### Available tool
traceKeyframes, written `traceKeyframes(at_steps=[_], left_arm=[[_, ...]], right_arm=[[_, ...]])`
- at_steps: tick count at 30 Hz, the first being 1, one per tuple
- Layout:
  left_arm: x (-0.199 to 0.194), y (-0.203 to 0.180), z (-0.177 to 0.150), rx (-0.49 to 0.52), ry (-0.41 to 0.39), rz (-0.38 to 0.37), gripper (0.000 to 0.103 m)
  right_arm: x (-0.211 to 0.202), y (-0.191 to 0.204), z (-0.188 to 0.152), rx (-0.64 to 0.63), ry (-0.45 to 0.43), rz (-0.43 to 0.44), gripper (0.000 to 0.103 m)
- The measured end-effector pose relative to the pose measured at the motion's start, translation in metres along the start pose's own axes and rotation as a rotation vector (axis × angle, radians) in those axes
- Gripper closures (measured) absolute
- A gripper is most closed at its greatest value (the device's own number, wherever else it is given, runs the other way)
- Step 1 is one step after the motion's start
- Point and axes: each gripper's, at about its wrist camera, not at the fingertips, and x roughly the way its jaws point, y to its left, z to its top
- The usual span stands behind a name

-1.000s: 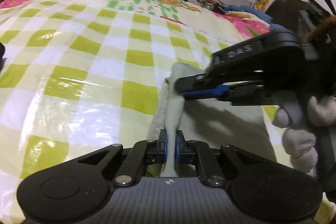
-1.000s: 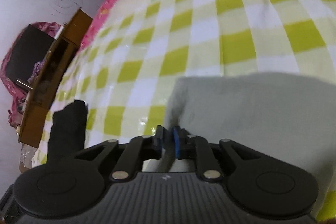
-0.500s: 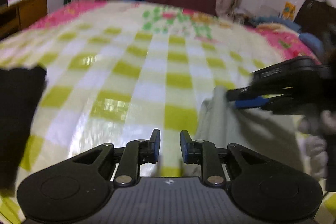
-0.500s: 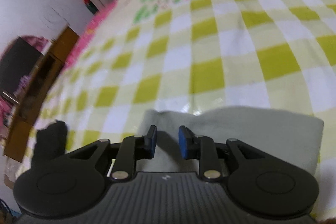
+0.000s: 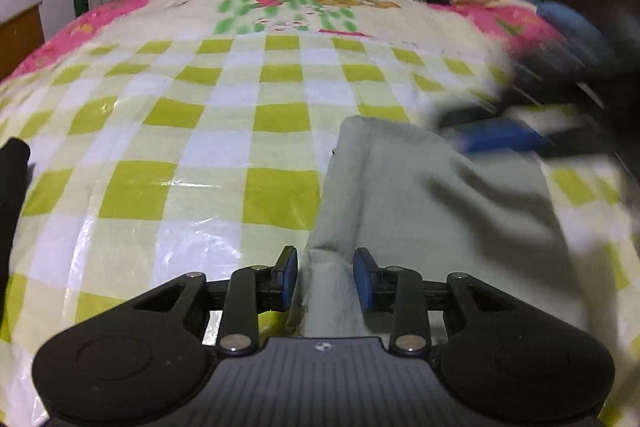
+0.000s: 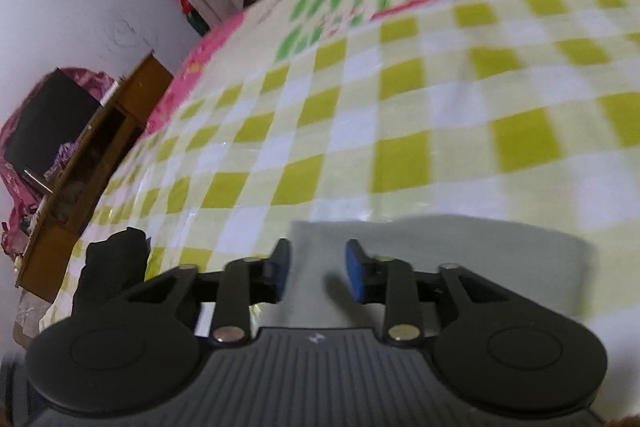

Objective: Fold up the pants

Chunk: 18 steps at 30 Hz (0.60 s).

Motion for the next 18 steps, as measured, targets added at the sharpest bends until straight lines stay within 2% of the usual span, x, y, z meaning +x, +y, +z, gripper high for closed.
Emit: traceKeyframes(at_steps=[5,8,13,15,17,18], left_arm=[[0.009,0.0,0.0,0.001,0.016,-0.004,0.052],[0.011,-0.012,-0.003,0.047,0.032,0.004,0.05],[0.009,-0.027,-0.013,0.087,0.041,0.033,0.05],[0.008,-0.03,-0.015,0.09,0.043,0.047,0.05],[0.007,-0.034,-0.016,0.088,0.046,0.059,0.05],[0.006,-0.036,-0.017,0.086,0.05,0.063,0.05]], right_arm=[[-0.037,-0.044,-0.045,0.094,0.034,-0.057,0.059],[-0.037,-0.061,-0.067,0.17,0.06,-0.028,0.057],[-0.022,-0.064,-0.06,0.161,0.065,-0.018,0.058],[-0.015,-0.069,-0.05,0.163,0.069,-0.042,0.08],[-0.01,-0.079,-0.044,0.194,0.08,-0.046,0.094],[-0.008,-0.083,-0.043,0.211,0.08,-0.042,0.096]])
